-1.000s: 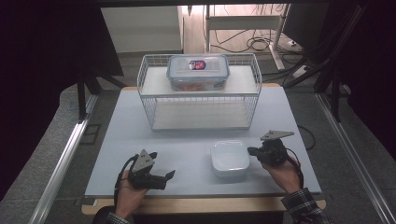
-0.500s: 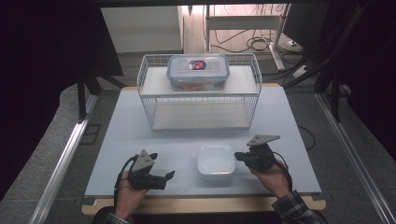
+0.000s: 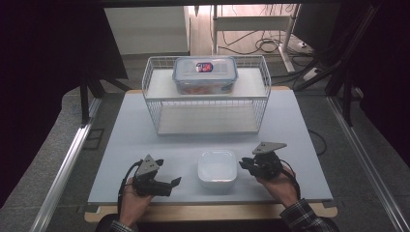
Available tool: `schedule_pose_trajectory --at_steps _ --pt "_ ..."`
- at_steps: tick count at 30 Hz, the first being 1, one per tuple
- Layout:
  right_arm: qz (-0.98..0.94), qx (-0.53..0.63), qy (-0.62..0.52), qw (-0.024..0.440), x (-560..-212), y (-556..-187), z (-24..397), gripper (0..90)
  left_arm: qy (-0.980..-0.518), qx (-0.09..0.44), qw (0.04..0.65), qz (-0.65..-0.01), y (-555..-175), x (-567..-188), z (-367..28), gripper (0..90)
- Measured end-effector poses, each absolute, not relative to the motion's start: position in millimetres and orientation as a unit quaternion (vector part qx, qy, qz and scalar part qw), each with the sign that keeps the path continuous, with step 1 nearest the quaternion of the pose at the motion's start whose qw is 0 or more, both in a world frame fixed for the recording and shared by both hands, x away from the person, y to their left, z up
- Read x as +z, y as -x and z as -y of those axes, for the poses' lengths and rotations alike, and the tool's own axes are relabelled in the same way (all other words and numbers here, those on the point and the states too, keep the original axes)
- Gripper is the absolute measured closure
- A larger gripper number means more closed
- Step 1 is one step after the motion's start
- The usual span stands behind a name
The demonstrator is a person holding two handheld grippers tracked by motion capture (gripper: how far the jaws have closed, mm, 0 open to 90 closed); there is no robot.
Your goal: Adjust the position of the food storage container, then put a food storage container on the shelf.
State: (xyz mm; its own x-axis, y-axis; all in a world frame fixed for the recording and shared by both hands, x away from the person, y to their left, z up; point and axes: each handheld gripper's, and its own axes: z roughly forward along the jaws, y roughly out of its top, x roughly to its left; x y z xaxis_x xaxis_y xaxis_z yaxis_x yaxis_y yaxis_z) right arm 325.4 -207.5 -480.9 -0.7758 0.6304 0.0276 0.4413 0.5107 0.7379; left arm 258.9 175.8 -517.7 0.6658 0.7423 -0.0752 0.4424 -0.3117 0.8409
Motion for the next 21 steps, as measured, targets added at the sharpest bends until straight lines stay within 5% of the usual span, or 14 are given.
schedule_pose_trajectory --at_steps 4,9,21 --pt "-0.854 0.386 -0.321 0.133 -482 -325 217 49.1 -0.796 0.169 0.446 -0.372 -259 -518 -175 5.1" --pt "-0.848 0.397 -0.325 0.136 -481 -322 226 33.6 -0.796 0.160 0.440 -0.383 -259 -517 -175 5.0" --pt "-0.837 0.410 -0.337 0.131 -475 -315 229 21.9 -0.799 0.131 0.437 -0.390 -261 -510 -169 3.9"
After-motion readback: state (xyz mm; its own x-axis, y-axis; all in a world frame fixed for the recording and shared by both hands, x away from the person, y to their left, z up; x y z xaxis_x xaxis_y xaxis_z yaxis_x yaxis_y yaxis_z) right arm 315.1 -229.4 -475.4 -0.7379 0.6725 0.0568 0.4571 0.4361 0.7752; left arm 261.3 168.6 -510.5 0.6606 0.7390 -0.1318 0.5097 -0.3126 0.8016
